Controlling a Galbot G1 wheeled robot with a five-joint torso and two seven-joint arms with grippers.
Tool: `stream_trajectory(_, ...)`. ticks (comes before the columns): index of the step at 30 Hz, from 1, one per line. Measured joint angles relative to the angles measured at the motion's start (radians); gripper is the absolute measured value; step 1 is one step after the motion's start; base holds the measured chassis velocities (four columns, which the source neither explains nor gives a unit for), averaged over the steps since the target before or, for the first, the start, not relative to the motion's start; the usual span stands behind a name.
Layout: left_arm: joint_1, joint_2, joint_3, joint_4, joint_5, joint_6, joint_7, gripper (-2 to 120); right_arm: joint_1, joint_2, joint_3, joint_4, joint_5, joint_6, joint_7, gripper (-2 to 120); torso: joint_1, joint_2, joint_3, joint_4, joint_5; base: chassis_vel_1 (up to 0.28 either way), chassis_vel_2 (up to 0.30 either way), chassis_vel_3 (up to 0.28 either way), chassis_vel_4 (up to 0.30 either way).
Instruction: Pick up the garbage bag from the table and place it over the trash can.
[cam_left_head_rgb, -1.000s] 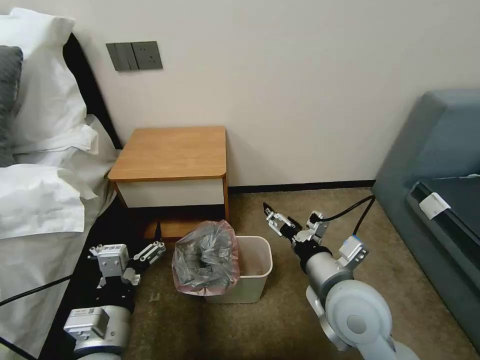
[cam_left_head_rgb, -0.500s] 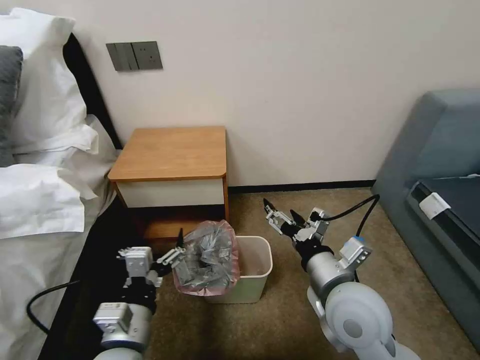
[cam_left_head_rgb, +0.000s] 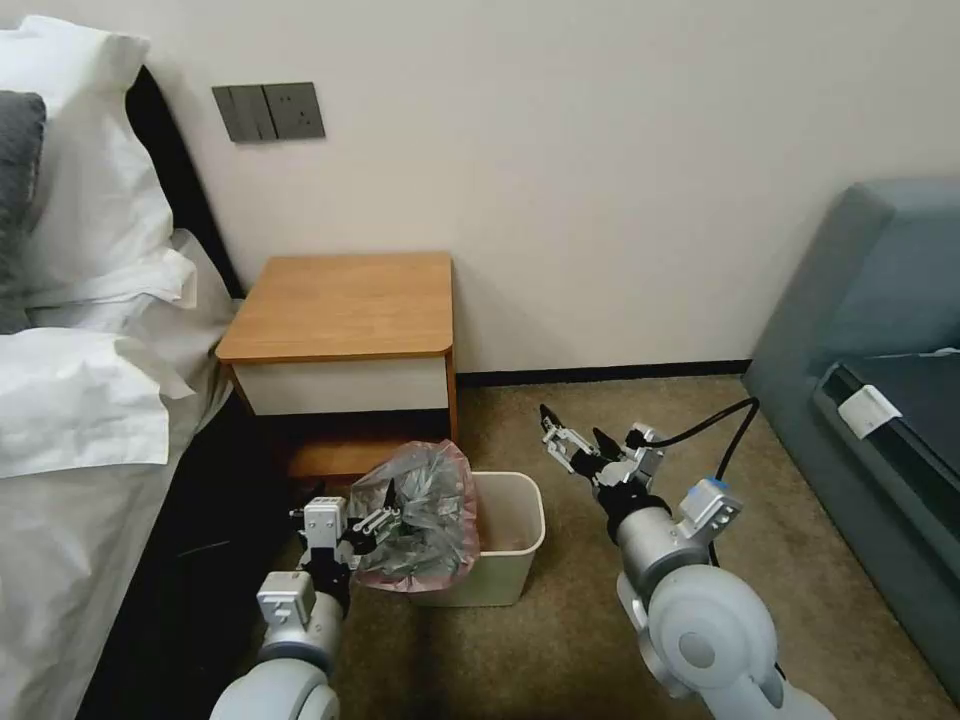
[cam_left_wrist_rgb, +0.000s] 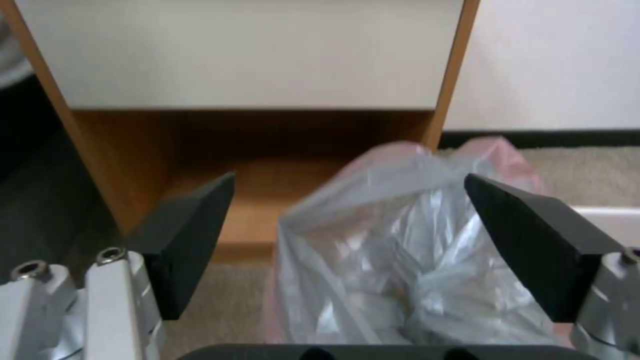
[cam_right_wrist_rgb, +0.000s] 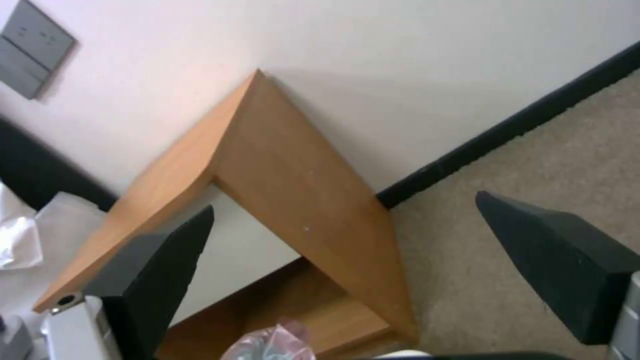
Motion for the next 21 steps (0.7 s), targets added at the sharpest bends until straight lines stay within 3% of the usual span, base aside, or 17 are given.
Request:
stream_trajectory(10, -0.015, -0.003, 0.036, 0.043, -0.015, 0.052, -0.05, 75, 0.001, 0.009, 0.008, -0.019, -0.011, 0.005, 0.001, 100, 0.0, 0.0, 0.0, 0.0001, -0.0001, 0.0, 0.0, 0.0, 0.0)
stream_trajectory(21, -0.021, 0.004, 0.032, 0.051, -0.004, 0.056, -0.078, 74, 0.001, 0.015, -0.002, -0.024, -0.023, 0.007, 0.0, 100, 0.0, 0.0, 0.0, 0.0001, -0.0001, 0.0, 0.0, 0.0, 0.0)
